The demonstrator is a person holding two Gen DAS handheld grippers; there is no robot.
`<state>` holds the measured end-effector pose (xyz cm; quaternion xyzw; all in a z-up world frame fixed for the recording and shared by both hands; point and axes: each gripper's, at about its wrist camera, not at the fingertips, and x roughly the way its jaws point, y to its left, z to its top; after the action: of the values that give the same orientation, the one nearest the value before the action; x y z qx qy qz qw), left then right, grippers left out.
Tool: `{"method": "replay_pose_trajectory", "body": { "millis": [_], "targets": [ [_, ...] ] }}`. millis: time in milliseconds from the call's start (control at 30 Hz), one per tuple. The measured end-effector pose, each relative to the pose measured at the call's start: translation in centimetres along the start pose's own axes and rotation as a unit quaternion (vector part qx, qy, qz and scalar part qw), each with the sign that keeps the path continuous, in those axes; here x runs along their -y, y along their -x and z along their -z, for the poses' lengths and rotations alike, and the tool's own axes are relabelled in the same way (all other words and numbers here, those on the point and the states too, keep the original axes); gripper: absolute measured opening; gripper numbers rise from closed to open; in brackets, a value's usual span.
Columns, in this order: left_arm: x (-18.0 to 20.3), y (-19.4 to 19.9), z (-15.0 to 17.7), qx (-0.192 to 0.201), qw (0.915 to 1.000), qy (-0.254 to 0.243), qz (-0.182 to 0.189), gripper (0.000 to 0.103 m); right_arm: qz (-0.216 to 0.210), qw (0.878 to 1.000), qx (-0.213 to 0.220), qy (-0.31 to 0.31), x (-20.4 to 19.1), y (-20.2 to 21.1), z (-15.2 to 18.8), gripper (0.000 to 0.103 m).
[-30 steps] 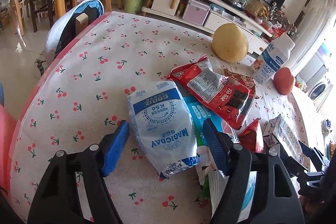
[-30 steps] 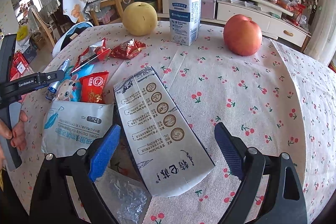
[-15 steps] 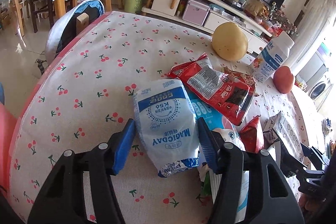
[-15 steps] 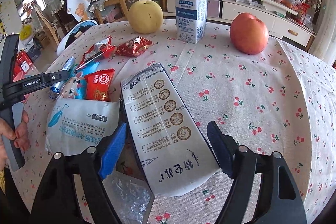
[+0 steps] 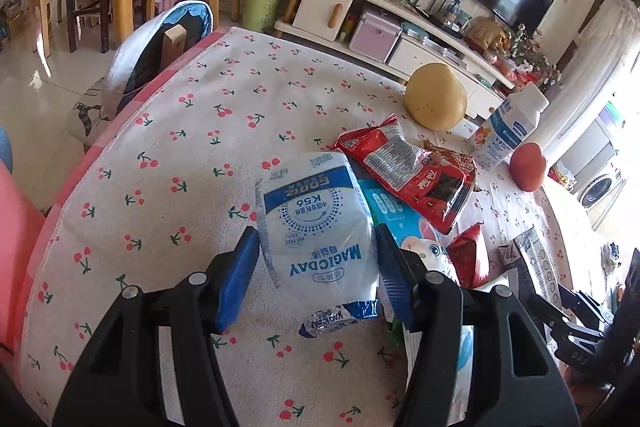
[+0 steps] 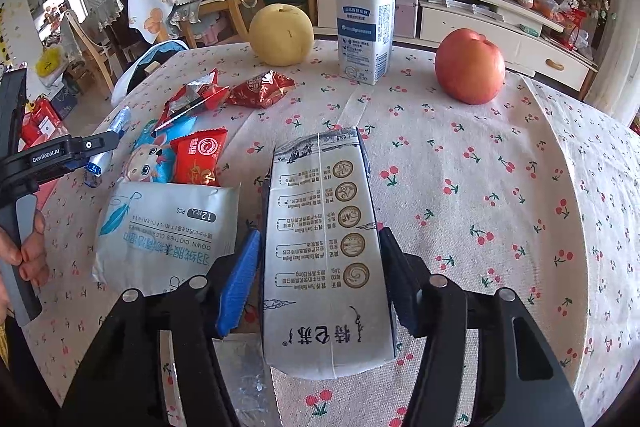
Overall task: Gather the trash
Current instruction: 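Lift both items and carry them over the pink bucket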
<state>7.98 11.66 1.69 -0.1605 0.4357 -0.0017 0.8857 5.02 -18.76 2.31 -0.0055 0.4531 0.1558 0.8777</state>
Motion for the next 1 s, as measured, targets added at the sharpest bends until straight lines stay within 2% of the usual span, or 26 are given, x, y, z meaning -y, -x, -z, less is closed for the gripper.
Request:
{"method": "replay_pose_trajectory", "body": {
  "millis": [467,800,1000],
  "targets": [
    [-1.3,5.4,1.3,0.044,0.9990,-0.004,0.000,0.060,0.015,0.998,0.056,-0.024,-0.5,4.0,1.2,0.058],
    [-2.5,8.9,2.5,0.063,0.9979,0.015,0.003,0.060,-0.019,0.994,0.085,-0.064,-1.7,6.9,1.9,0.058],
    [-4.0,10.9,3.1,0.074,0.9967,0.033,-0.001,0.060,-0.050,0.992,0.091,-0.073,-3.9,8.0,2.1,0.058]
  ]
}}
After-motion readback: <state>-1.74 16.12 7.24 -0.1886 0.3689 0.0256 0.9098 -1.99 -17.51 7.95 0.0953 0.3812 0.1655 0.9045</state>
